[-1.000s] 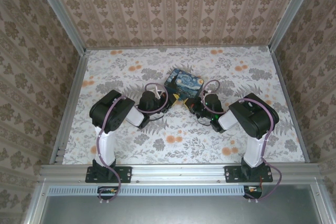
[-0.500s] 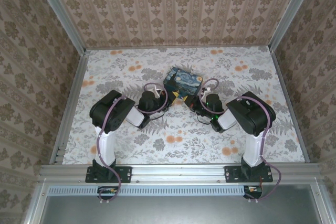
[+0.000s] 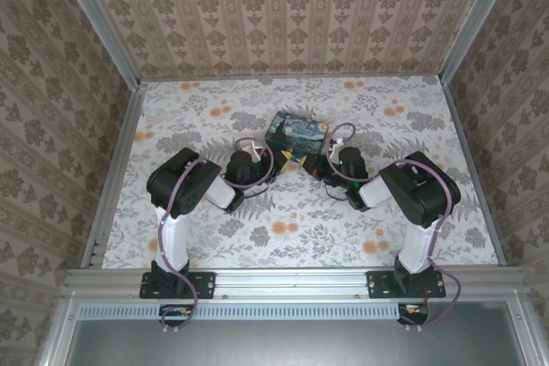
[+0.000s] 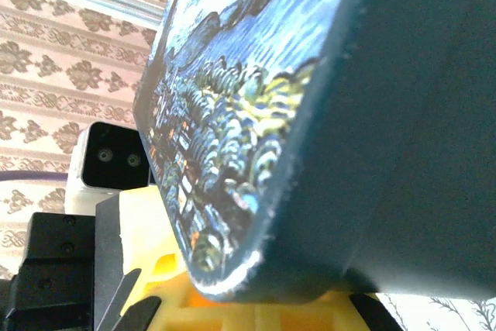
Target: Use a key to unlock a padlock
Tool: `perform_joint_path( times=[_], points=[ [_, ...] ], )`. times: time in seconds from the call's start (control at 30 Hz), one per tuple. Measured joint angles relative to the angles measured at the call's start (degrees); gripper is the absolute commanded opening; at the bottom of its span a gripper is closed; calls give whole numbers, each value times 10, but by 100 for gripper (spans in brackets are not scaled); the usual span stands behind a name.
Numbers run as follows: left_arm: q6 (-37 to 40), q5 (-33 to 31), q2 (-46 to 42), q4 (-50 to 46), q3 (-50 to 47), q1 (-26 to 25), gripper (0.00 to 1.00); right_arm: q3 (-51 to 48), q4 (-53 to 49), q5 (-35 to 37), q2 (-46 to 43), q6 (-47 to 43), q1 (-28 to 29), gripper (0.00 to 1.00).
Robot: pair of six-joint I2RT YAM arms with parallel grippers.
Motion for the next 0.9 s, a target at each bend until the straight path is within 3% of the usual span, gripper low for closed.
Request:
perform_joint_path(
  times=[0.17,0.6,0.7,0.9],
  points=[
    [0,-4,0,4,0,1,0,20,-37,-19,-5,-4,-6,0],
    [-15,-19,0,5,0,8,0,45,44,-67,61,193,-23,0],
    [-17,-20,0,5,0,8,0,54,19,-76,57,177,-26,0],
    [-24,-7,0,12,0,8,0,76,-137,-69,-13,37,-26,0]
  ],
)
